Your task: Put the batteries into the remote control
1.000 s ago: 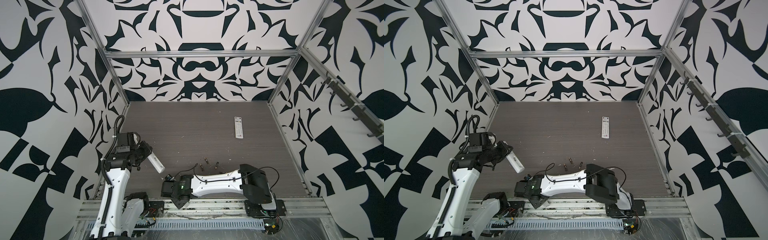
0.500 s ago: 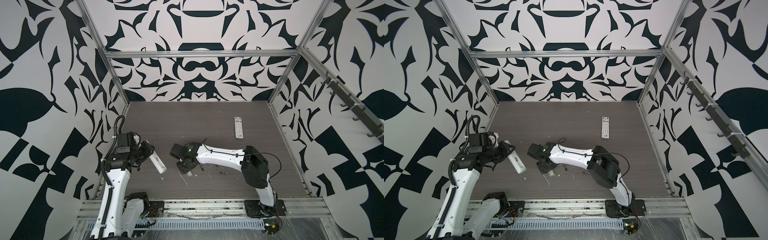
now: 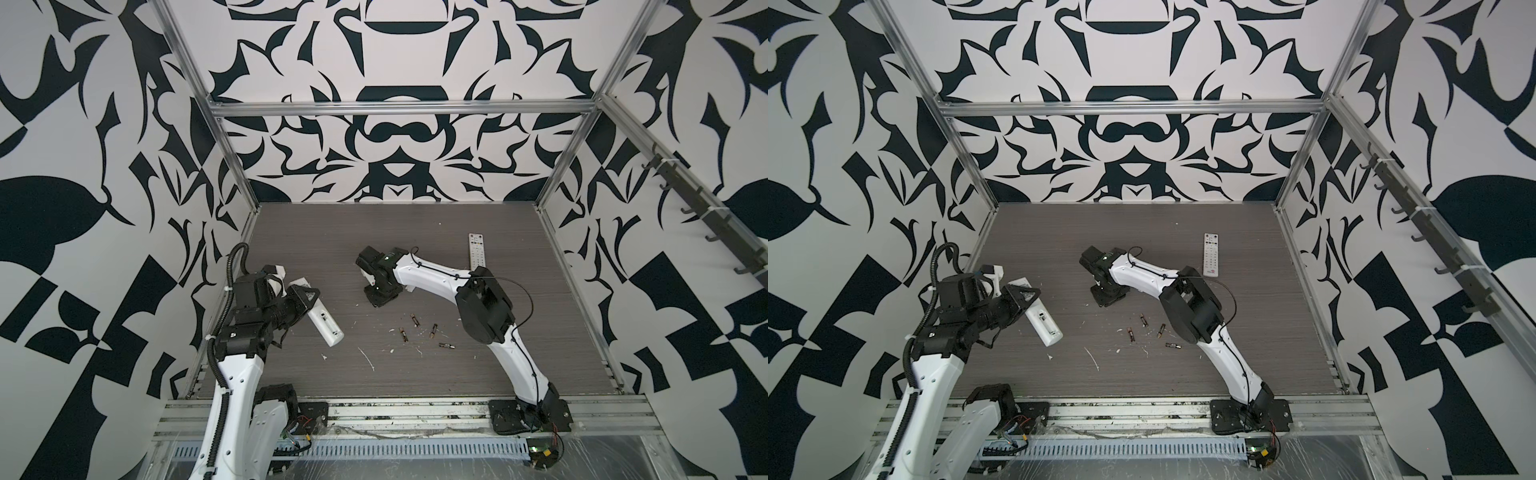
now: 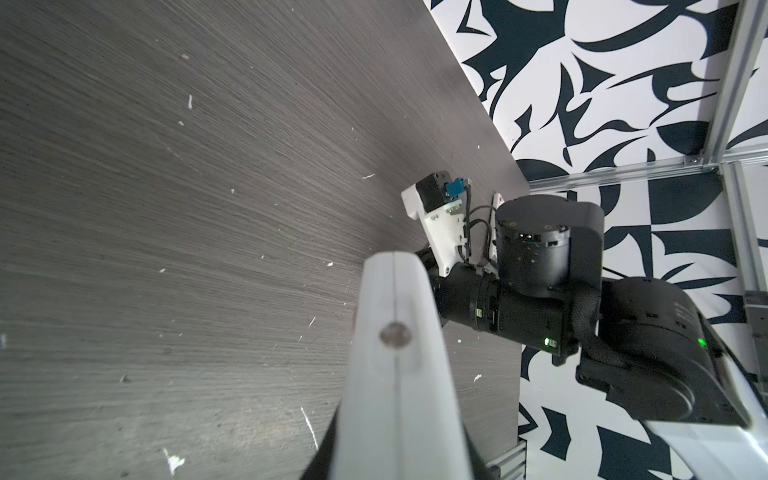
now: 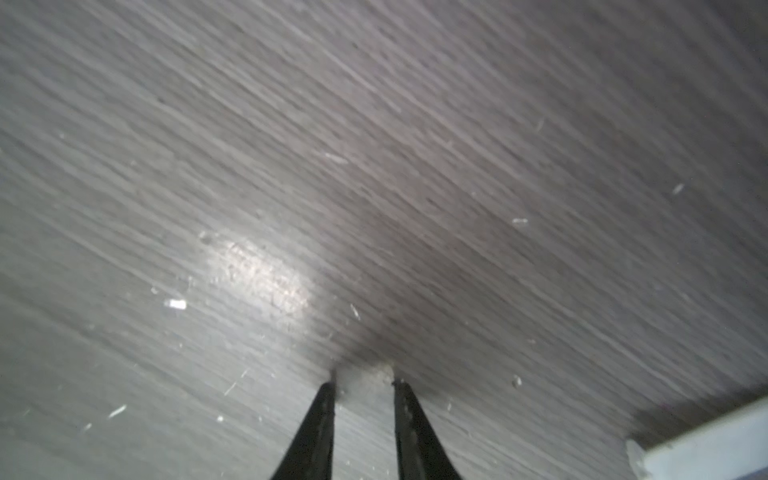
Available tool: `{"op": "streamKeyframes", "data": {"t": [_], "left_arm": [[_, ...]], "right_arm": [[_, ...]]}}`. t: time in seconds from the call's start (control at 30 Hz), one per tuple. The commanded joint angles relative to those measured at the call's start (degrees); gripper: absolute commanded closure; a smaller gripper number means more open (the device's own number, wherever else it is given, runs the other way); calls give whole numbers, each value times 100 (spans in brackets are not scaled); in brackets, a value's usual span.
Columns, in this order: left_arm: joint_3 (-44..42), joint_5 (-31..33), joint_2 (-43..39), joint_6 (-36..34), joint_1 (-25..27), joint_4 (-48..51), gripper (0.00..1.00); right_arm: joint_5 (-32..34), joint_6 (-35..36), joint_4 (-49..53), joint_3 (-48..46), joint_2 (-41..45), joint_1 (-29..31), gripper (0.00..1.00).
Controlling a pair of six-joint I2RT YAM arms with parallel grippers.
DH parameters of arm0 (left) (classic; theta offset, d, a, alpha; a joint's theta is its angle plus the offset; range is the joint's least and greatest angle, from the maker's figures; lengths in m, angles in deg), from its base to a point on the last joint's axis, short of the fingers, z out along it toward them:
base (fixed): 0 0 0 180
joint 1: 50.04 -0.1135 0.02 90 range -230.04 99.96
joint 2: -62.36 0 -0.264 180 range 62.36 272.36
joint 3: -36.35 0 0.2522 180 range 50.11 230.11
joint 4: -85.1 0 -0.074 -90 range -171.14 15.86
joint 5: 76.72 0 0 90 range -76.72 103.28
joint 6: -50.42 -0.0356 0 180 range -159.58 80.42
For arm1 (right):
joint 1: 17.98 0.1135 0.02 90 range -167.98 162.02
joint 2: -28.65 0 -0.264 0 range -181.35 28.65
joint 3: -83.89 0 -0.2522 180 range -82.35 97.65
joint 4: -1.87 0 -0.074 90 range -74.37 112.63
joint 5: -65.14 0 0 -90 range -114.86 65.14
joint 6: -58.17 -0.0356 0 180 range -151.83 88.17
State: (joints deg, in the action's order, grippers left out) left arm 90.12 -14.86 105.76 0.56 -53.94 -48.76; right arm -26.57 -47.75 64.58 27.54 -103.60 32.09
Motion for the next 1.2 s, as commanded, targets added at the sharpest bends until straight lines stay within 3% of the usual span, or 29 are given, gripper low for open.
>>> {"op": "streamKeyframes", "data": {"t": [0.0,0.2,0.37,0.67,0.93,1.17], "left_arm": [[277,-135,359,98,3,-432,100],[655,-487,1259,-41,110,-1188,100],[575,-609,1553,241,385,-2243,100],[54,-1079,1874,506,848,-3437,100],[131,-1121,1411,200,974,-2492,100],[89,-1053,1399,200,1193,-2403,100]], "right_arm": [[-109,262,97,305,583,-34,65],[146,321,701,395,1088,-149,47],[119,-80,884,-890,2006,-213,38],[239,-679,1258,-1780,2658,-32,39],[-186,-428,951,-1956,2280,235,44],[-330,-156,717,-1964,1909,241,51]]}}
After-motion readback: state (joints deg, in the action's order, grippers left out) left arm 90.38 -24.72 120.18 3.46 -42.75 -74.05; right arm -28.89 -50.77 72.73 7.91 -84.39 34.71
